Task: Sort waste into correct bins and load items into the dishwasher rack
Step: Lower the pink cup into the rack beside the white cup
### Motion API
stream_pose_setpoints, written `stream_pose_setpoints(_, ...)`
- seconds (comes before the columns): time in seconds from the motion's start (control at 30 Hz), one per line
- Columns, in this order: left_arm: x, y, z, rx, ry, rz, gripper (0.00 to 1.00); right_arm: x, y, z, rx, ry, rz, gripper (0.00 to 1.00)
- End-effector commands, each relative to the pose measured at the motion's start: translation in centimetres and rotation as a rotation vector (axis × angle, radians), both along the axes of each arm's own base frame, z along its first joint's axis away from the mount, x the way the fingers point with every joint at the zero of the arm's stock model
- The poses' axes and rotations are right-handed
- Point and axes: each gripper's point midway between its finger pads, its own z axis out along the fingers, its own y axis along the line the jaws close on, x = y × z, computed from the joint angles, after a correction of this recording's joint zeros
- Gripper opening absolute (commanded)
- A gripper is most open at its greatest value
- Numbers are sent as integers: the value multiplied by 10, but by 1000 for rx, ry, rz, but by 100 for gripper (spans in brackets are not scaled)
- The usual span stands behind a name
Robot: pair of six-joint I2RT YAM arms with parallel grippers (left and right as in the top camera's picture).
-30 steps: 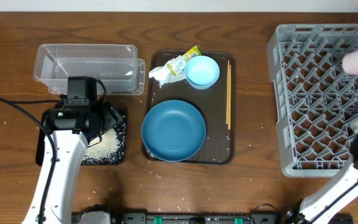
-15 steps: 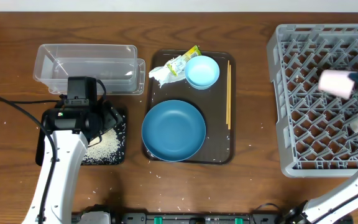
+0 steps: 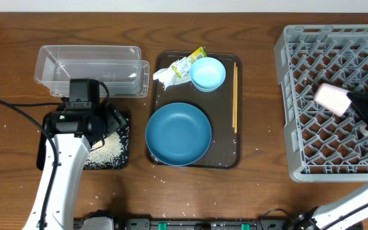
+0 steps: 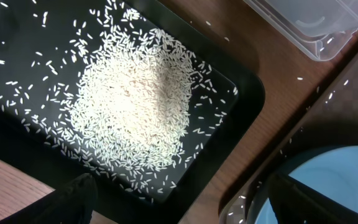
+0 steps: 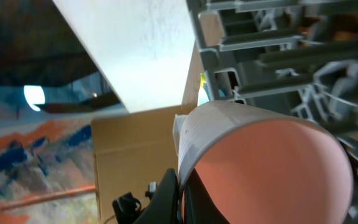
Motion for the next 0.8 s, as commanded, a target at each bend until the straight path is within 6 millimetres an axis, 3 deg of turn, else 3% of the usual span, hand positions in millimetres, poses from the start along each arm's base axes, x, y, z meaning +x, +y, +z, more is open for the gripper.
stream_pose_setpoints(0.0, 3, 4, 4, 16, -7, -4, 90, -15, -12, -4, -47, 17, -11, 1)
stream_pose_setpoints(0.37, 3, 4, 4, 16, -7, -4, 90, -38, -28, 9, -153, 64, -30, 3)
stream_pose_setpoints(0.5, 3, 4, 4, 16, -7, -4, 90, -45, -35, 6, -248, 186, -43, 3)
stream_pose_setpoints(0.63, 3, 4, 4, 16, -7, -4, 90, -61, -57, 0, -432, 422, -121, 7)
stream_pose_setpoints(0.77, 3, 4, 4, 16, -7, -4, 90, -67, -63, 19, -573, 487, -184, 17)
